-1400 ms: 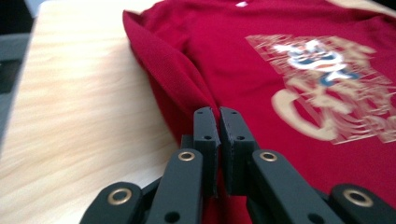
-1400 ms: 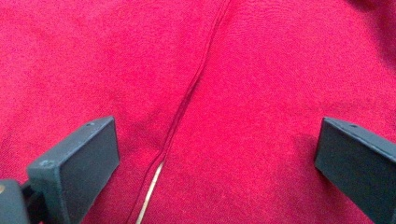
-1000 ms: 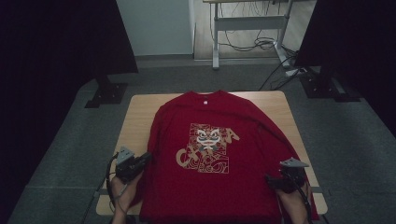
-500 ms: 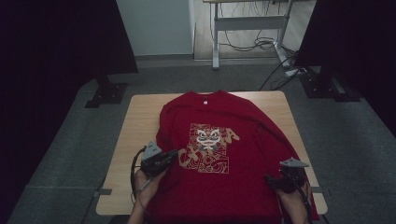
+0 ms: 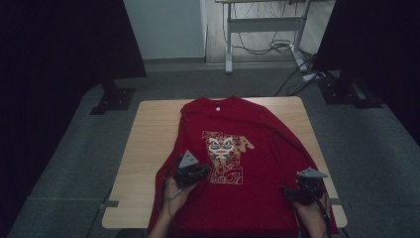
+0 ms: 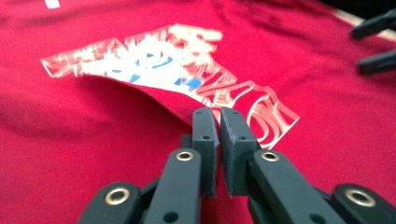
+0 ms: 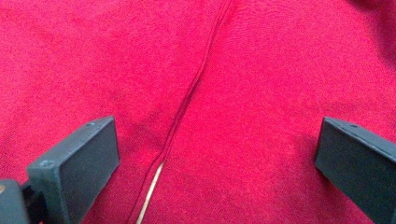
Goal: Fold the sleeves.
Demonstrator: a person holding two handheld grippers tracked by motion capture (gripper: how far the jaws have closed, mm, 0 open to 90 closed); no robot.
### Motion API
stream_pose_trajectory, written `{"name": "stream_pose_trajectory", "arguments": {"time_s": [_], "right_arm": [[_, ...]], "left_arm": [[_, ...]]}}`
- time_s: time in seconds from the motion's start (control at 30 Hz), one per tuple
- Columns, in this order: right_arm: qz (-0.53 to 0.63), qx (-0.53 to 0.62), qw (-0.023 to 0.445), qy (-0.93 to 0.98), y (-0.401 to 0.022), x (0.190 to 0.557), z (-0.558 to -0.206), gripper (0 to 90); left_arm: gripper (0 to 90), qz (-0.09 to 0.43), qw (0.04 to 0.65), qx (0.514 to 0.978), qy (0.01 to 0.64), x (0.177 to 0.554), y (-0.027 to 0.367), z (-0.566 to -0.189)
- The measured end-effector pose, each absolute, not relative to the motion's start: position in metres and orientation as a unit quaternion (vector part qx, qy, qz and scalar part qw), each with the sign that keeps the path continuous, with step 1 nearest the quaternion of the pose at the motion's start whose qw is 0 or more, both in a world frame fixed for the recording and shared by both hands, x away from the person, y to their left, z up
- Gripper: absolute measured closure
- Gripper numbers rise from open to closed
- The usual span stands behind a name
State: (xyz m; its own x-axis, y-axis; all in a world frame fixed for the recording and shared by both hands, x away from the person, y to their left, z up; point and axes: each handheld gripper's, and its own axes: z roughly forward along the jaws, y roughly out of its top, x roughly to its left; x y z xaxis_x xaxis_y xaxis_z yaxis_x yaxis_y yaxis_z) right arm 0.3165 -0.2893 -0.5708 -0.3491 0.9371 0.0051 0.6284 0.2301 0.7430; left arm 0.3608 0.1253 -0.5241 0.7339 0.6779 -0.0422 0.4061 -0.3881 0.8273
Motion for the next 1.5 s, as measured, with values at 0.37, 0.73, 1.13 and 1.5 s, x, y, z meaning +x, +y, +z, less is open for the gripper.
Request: {"name": "stream_pose_trajectory", "arguments": {"time_s": [0.37, 0.73, 1.13, 1.5], "right_arm": [[0.335, 0.522, 0.230, 0.750, -0.289, 0.317, -0.571, 0.0], [0.336, 0.521, 0.230, 0.750, -0.289, 0.316, -0.571, 0.0], [0.335, 0.521, 0.230, 0.750, -0.289, 0.316, -0.571, 0.0], [0.336, 0.521, 0.230, 0.751, -0.289, 0.316, -0.571, 0.1]], "left_arm": [[75.8, 0.143, 0.406, 0.836, 0.340, 0.370, 0.119, -0.553], [38.6, 0.146, 0.404, 0.830, 0.355, 0.370, 0.126, -0.549], [28.1, 0.172, 0.415, 0.806, 0.386, 0.359, 0.190, -0.521], [32.8, 0.199, 0.408, 0.785, 0.421, 0.343, 0.243, -0.520]]}}
